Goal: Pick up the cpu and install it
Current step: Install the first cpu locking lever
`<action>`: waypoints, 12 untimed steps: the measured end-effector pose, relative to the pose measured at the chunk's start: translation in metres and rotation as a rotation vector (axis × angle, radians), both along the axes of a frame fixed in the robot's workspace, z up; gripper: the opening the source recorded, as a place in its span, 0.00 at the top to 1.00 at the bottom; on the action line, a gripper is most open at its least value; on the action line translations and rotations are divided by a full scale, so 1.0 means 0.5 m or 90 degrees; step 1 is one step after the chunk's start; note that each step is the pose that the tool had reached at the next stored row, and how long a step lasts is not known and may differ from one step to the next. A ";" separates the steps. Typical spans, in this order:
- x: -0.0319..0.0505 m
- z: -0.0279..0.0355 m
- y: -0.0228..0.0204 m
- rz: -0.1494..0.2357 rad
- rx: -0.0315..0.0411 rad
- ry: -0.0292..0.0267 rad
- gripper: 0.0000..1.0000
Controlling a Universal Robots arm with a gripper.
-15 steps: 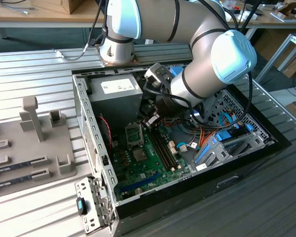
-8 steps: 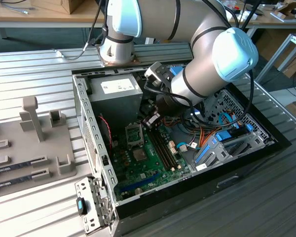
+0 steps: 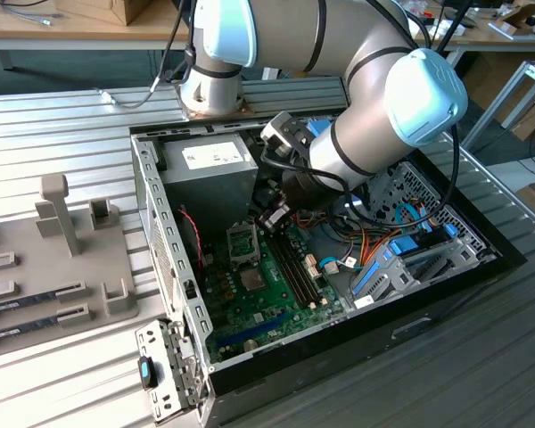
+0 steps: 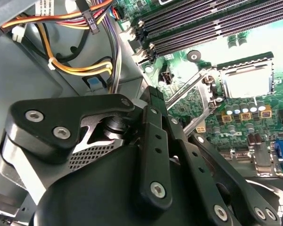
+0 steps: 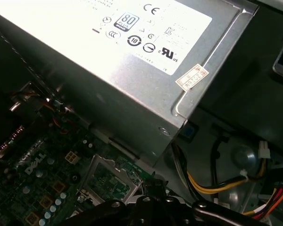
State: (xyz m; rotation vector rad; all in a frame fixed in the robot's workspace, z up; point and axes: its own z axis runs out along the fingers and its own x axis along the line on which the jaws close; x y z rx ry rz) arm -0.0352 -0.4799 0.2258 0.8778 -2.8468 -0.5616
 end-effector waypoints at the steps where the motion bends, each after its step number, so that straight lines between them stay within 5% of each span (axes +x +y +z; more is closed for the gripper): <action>1: 0.000 0.000 0.0000 0.002 0.0001 0.0000 0.89; 12: 0.000 0.009 -0.0001 0.025 0.0000 0.0000 0.89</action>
